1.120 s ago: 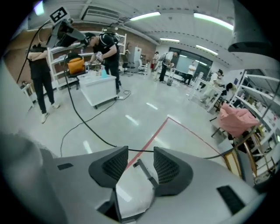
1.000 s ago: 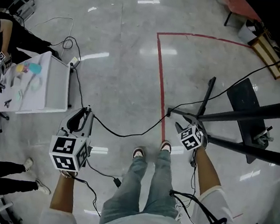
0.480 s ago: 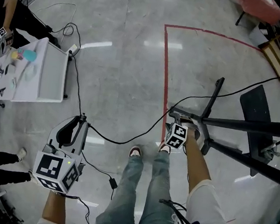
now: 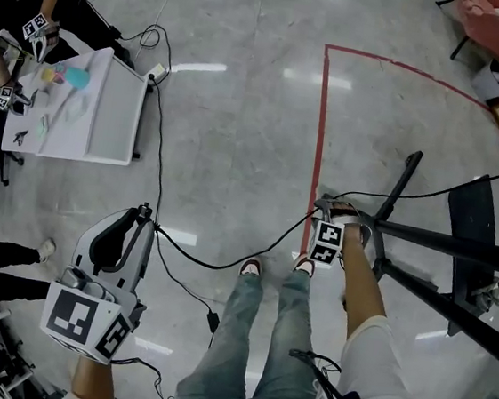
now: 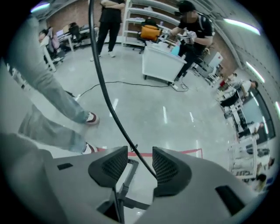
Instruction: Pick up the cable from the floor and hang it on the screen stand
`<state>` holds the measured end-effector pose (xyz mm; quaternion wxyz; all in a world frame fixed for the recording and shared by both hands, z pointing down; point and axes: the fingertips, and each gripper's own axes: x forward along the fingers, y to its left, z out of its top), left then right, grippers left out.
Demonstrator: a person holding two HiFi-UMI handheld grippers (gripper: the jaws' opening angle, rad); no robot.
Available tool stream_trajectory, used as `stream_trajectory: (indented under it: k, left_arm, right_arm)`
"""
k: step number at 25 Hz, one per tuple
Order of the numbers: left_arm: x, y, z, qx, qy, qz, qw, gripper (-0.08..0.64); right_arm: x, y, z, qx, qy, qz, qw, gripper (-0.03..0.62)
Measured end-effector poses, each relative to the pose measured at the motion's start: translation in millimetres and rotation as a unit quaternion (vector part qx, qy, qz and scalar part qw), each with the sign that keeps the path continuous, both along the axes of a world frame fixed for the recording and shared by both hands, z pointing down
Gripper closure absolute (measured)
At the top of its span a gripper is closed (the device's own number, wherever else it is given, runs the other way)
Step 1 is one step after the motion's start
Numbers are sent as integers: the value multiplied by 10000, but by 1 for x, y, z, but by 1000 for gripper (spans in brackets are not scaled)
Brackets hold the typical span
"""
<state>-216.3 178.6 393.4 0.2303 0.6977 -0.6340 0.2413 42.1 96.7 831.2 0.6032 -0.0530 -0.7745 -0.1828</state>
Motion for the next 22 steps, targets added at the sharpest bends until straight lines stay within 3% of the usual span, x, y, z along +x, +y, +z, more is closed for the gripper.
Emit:
stream_trajectory:
  k: [4, 7, 17, 20, 22]
  left_arm:
    - [-3, -2, -4, -35, -56, -42, 10000, 468]
    - [-6, -3, -5, -65, -98, -105, 9999, 468]
    - [-6, -10, -4, -92, -85, -128, 9998, 468]
    - [-9, -14, 2, -147, -50, -167, 9997, 468]
    - [-14, -15, 13, -233, -38, -233, 9995, 468]
  right_arm:
    - [-8, 5, 6, 116, 120, -446, 9989, 417]
    - [-9, 2, 10, 209, 233, -516, 9982, 523]
    - [-7, 1, 19, 220, 381, -824, 9956, 535]
    - [-2, 8, 20, -21, 400, -749, 9964, 551]
    - [1, 14, 16, -342, 262, -445, 9981, 552]
